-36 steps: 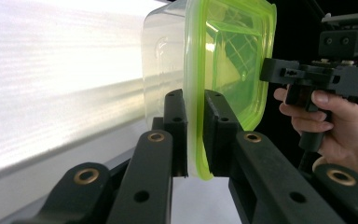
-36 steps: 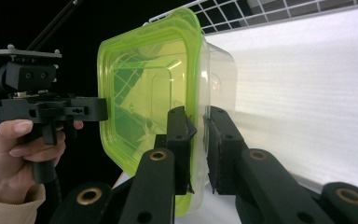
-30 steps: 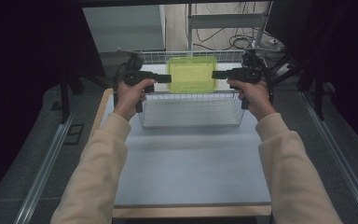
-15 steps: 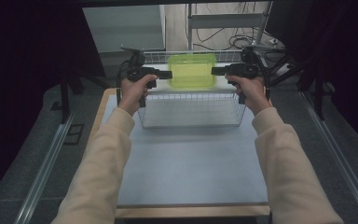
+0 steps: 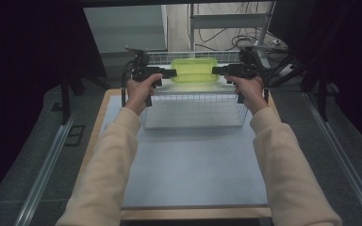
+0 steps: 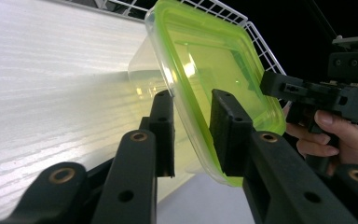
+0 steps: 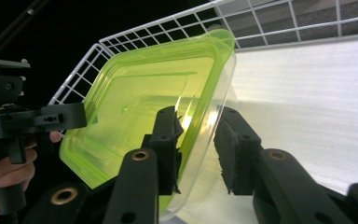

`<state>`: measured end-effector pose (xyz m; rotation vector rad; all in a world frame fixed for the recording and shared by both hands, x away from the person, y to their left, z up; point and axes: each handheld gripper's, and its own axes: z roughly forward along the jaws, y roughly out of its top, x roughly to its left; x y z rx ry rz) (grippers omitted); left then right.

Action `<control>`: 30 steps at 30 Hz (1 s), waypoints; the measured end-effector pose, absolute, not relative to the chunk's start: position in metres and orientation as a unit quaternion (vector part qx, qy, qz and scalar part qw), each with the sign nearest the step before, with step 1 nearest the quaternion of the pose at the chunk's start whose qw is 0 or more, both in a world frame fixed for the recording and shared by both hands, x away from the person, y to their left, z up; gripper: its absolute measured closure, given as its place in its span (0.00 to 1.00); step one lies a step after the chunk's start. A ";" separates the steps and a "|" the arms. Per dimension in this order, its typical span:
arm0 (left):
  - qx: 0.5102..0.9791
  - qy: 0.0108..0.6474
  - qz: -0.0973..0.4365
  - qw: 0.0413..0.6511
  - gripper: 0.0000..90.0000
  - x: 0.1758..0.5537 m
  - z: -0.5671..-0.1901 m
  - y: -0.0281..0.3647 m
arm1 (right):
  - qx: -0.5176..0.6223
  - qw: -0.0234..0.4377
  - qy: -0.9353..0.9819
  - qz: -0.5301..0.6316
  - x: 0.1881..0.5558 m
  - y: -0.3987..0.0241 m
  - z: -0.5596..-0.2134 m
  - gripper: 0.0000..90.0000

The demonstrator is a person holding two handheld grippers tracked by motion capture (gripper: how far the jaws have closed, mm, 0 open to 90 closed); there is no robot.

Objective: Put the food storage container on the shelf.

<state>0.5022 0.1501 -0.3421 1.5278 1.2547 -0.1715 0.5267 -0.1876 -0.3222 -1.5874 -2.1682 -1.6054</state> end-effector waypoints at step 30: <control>0.643 0.501 -0.010 0.579 0.32 0.436 -0.318 0.167 | -0.448 -0.046 -0.714 -0.536 0.476 -0.207 -0.295 0.42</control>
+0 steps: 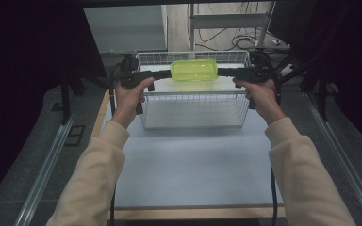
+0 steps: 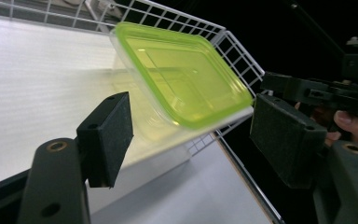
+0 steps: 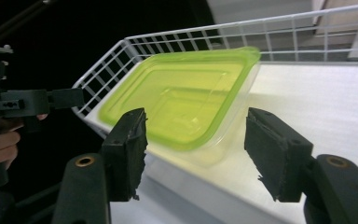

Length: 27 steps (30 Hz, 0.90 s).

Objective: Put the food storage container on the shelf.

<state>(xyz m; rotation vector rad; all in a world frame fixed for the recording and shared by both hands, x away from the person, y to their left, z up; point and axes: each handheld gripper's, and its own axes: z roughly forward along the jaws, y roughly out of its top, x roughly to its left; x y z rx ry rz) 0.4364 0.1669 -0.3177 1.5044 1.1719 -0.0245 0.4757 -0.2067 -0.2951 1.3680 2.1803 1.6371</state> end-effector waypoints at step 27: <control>0.668 0.455 -0.017 0.588 0.32 0.309 -0.395 0.173 | 0.354 0.033 0.759 0.546 0.366 -0.243 -0.385 0.40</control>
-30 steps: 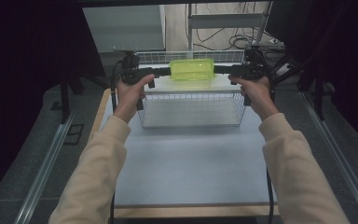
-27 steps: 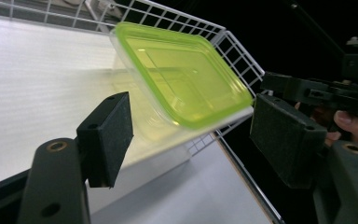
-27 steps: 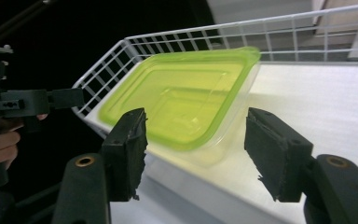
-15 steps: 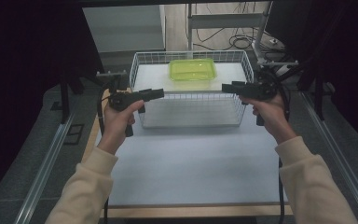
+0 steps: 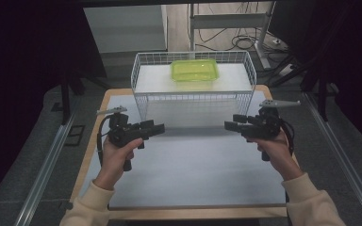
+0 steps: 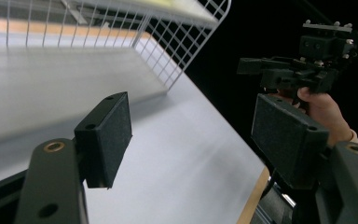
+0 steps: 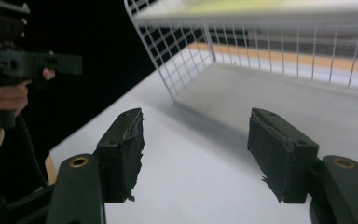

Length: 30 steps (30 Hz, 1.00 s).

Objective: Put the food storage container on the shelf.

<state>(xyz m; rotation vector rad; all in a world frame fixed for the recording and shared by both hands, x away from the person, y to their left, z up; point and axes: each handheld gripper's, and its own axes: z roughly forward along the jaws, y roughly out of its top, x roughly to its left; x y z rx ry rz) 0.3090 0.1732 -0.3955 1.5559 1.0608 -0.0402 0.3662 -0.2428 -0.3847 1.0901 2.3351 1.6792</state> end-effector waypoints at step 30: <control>0.721 0.491 -0.030 0.488 0.31 0.273 -0.506 0.160 | 0.371 0.031 0.800 0.471 0.316 -0.250 -0.504 0.36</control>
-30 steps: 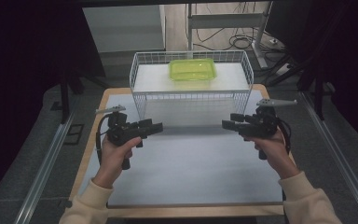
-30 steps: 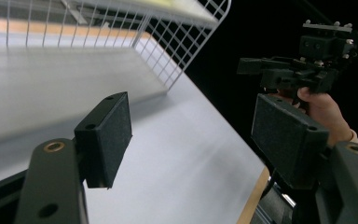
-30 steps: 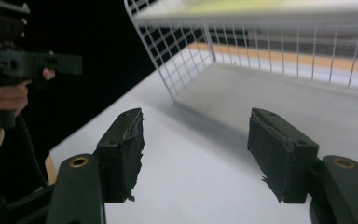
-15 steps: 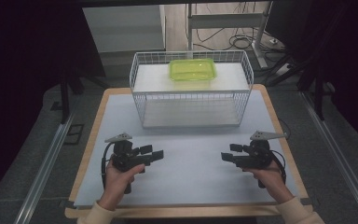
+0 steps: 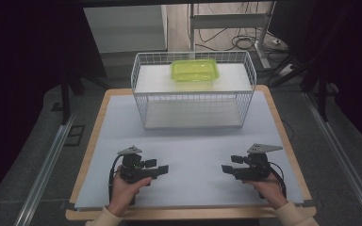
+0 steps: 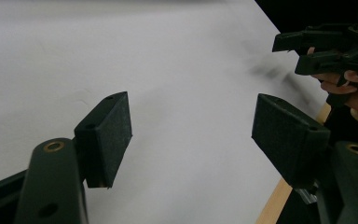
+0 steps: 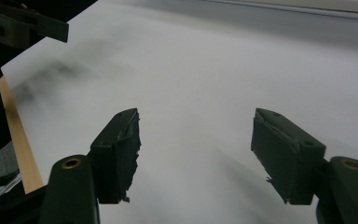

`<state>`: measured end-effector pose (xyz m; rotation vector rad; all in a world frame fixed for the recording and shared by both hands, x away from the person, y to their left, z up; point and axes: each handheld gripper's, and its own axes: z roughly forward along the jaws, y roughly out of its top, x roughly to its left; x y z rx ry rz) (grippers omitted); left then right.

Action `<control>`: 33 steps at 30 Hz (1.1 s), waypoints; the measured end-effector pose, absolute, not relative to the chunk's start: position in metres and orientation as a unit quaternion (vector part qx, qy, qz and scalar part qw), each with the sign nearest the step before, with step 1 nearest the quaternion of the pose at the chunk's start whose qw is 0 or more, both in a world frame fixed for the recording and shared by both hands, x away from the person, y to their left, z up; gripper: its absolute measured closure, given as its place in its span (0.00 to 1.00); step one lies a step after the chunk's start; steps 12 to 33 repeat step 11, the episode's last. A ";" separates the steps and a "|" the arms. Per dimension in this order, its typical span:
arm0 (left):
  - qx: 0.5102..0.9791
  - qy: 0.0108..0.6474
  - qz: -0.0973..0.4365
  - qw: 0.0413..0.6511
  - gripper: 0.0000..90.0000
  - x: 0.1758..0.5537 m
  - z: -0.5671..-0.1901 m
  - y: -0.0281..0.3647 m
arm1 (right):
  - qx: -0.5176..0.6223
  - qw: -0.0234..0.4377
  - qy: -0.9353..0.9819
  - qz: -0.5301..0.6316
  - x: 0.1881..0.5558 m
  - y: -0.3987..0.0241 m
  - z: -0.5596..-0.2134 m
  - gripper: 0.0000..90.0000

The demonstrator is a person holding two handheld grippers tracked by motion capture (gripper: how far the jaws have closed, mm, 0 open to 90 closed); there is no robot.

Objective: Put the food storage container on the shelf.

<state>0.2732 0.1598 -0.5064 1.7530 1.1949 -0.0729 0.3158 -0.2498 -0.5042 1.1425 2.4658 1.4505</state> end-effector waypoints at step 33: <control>0.720 0.499 -0.032 0.481 0.32 0.273 -0.510 0.161 | 0.364 0.054 0.802 0.470 0.315 -0.253 -0.505 0.36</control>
